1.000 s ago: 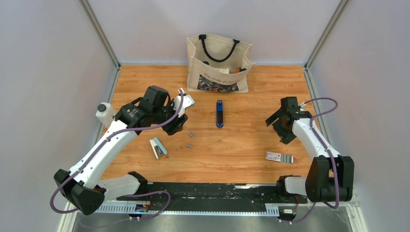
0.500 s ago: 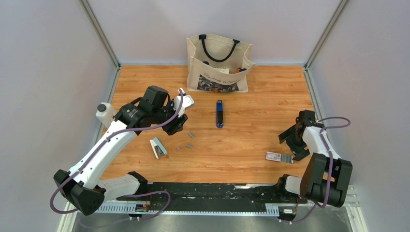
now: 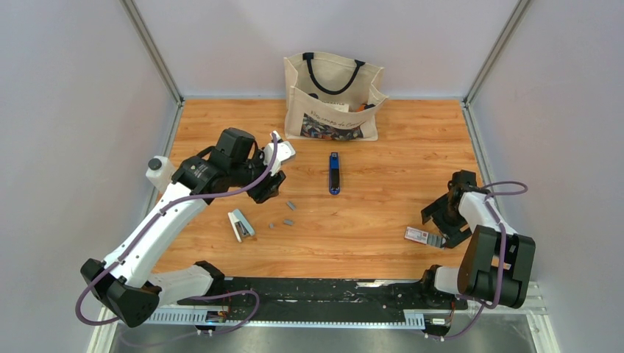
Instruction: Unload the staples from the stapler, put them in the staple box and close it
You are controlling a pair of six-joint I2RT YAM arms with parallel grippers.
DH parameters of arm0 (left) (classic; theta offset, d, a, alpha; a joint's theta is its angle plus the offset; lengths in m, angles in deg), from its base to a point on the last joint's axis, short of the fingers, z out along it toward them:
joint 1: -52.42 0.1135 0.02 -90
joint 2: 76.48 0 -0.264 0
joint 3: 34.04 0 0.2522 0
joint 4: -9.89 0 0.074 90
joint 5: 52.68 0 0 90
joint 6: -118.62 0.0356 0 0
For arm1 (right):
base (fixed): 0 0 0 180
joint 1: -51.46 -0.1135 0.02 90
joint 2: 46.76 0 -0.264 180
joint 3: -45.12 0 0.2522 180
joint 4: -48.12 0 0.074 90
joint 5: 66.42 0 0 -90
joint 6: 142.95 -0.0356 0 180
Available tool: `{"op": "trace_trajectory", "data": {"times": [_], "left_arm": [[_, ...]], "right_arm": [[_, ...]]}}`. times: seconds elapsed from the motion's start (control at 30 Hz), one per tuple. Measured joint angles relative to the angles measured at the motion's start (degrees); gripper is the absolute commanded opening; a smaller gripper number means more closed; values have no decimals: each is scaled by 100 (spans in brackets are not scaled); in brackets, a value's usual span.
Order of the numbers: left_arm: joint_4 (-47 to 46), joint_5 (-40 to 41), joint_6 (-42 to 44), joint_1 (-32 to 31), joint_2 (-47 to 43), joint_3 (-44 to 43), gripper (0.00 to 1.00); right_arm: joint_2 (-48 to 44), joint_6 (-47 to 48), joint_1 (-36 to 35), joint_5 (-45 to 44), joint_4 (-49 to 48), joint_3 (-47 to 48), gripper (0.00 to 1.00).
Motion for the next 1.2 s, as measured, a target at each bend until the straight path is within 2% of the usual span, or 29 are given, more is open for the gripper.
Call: {"op": "trace_trajectory", "data": {"times": [0.47, 0.8, 1.2], "left_arm": [[4, 0, -2, 0, 24, -24, 57], [2, 0, -2, 0, 24, -24, 56], [0, 7, 11, 0, 22, -22, 56]], "right_arm": [[-4, -20, -203, 22, -79, -144, 89], [-160, -446, -809, -9, -92, -258, 88], [66, -1626, -2533, 118, -131, -81, 88]]}}
